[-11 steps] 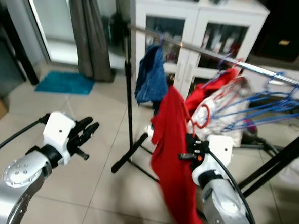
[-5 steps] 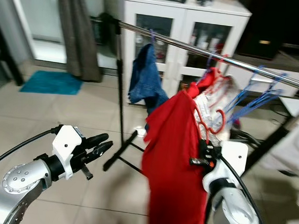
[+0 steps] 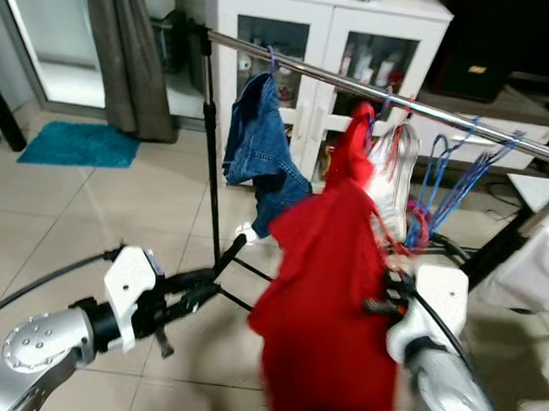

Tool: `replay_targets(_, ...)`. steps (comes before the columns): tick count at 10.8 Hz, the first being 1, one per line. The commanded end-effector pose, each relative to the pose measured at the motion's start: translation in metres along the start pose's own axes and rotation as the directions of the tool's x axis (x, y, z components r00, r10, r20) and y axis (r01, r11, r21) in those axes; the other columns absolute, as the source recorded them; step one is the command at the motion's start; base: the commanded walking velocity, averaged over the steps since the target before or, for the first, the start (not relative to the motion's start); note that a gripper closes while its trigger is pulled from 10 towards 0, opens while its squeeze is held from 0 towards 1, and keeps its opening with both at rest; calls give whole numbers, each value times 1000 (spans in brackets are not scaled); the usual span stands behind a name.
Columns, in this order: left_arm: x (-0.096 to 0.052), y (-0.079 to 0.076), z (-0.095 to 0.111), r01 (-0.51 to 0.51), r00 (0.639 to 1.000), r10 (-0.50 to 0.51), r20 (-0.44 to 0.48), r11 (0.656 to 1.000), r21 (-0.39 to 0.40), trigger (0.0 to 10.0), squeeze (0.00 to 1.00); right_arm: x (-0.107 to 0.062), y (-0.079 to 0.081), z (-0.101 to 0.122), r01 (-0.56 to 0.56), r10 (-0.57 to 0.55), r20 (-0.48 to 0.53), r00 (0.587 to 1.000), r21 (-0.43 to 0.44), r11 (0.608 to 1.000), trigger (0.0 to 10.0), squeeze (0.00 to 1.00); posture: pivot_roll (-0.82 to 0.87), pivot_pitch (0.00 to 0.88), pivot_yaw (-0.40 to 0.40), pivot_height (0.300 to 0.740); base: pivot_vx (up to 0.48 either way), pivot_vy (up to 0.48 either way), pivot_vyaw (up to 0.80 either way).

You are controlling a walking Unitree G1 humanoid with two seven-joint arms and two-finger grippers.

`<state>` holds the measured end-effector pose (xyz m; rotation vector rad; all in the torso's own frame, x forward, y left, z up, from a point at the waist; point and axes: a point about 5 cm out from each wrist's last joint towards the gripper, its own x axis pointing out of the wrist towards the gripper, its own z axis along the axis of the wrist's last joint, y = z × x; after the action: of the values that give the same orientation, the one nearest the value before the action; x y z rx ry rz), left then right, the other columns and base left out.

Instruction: Hang hanger

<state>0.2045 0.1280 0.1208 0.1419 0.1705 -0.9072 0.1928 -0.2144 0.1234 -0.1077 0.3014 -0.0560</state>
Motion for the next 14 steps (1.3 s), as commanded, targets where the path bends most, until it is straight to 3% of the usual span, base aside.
replay_targets(1, 1, -1, 3, 2, 1000, -2, -1, 1000, 22, 10000, 0, 3, 1, 4, -16, 17, 12, 1000, -54, 998, 10000, 0, 33, 33, -24, 740, 0, 0, 0)
replay_targets(3, 1, 0, 5, -23, 1000, 23, 0, 999, 30, 10000, 0, 14, 11, 6, -49, 51, 18, 999, -96, 994, 10000, 0, 57, 18, -36, 740, 0, 0, 0)
replay_targets(5, 0, 0, 4, -28, 1000, 28, -4, 999, 30, 10000, 0, 22, 25, 10, -103, 107, 41, 993, -80, 991, 10000, 0, 63, 5, -36, 740, 0, 0, 0)
replay_targets(6, 1, -1, 4, -27, 1000, 27, -5, 999, 29, 10000, 0, 27, 39, 14, -181, 185, 61, 981, -77, 981, 10000, 0, 64, 0, -37, 740, 0, 0, 0)
replay_targets(10, 11, 9, 3, -152, 988, 152, -14, 988, 33, 10000, 0, 79, 64, 34, -139, 135, 85, 987, 41, 989, 10000, 0, 90, 0, -34, 740, 0, 0, 0)
replay_targets(12, 14, 18, 6, -218, 976, 218, 1, 975, 32, 10000, 0, 95, 72, 46, -164, 152, 131, 980, 88, 983, 10000, 0, 100, 0, -37, 740, 0, 0, 0)
replay_targets(14, 8, 43, 16, -454, 889, 453, 71, 891, 0, 10000, 0, 92, 96, 48, -343, 321, 155, 934, 145, 928, 10000, 0, 111, 0, -46, 740, 0, 0, 0)
